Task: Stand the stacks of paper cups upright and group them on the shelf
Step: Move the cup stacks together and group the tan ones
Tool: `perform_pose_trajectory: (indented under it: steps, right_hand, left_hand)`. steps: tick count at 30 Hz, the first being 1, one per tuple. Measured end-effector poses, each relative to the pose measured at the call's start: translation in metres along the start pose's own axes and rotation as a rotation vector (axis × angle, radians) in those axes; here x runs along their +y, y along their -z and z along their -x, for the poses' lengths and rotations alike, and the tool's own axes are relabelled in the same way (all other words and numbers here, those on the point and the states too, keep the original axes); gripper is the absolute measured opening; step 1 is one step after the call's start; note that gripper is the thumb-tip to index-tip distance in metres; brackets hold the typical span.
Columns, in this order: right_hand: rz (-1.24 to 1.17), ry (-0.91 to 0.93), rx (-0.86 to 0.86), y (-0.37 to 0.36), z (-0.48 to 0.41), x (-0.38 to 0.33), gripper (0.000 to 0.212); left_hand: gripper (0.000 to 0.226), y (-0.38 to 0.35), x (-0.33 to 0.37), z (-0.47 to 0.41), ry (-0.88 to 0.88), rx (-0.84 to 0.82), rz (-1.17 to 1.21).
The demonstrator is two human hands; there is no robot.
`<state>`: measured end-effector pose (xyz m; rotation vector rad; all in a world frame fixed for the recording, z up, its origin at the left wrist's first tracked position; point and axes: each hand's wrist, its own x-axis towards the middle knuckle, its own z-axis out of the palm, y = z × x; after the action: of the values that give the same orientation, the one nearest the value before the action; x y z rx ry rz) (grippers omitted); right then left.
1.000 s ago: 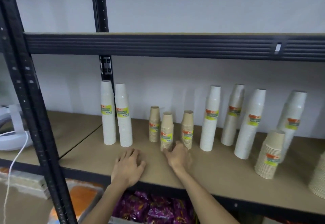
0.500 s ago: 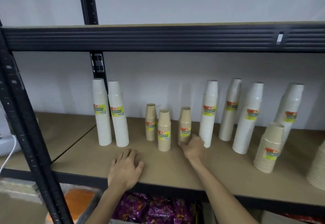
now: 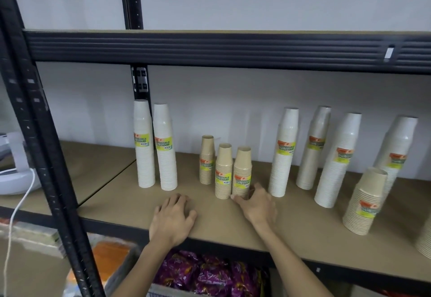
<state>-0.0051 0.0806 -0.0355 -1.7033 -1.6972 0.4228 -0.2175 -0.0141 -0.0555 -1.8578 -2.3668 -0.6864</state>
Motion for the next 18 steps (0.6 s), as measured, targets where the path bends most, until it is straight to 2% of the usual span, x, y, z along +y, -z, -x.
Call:
perform_pose_trajectory:
  steps: [5, 8, 10, 12, 14, 16, 18]
  right_hand:
    - [0.006, 0.031, 0.003, 0.0, 0.002, 0.001, 0.068]
    - [-0.136, 0.04, -0.007, 0.005, 0.009, 0.002, 0.078]
    - [-0.26, 0.097, 0.06, 0.017, 0.018, -0.006, 0.065]
    - [-0.243, 0.302, 0.184, 0.034, 0.024, -0.029, 0.039]
    - [-0.088, 0.551, 0.287, 0.049, 0.024, -0.064, 0.027]
    - [0.081, 0.756, 0.285, 0.056, 0.013, -0.103, 0.026]
    - [0.214, 0.828, 0.169, 0.056, -0.008, -0.135, 0.034]
  left_hand:
    - [0.048, 0.001, 0.001, 0.0, -0.005, -0.008, -0.012]
    - [0.05, 0.001, 0.001, 0.001, -0.004, -0.022, -0.018]
    - [0.05, 0.001, 0.001, 0.001, -0.007, -0.025, -0.016]
    - [0.05, 0.002, 0.001, 0.001, -0.006, -0.024, -0.019]
    - [0.05, 0.002, 0.001, 0.0, -0.014, -0.03, -0.03]
    - [0.051, 0.002, 0.0, -0.001, -0.016, -0.047, -0.036]
    - [0.054, 0.001, -0.001, 0.0, -0.006, -0.065, -0.033]
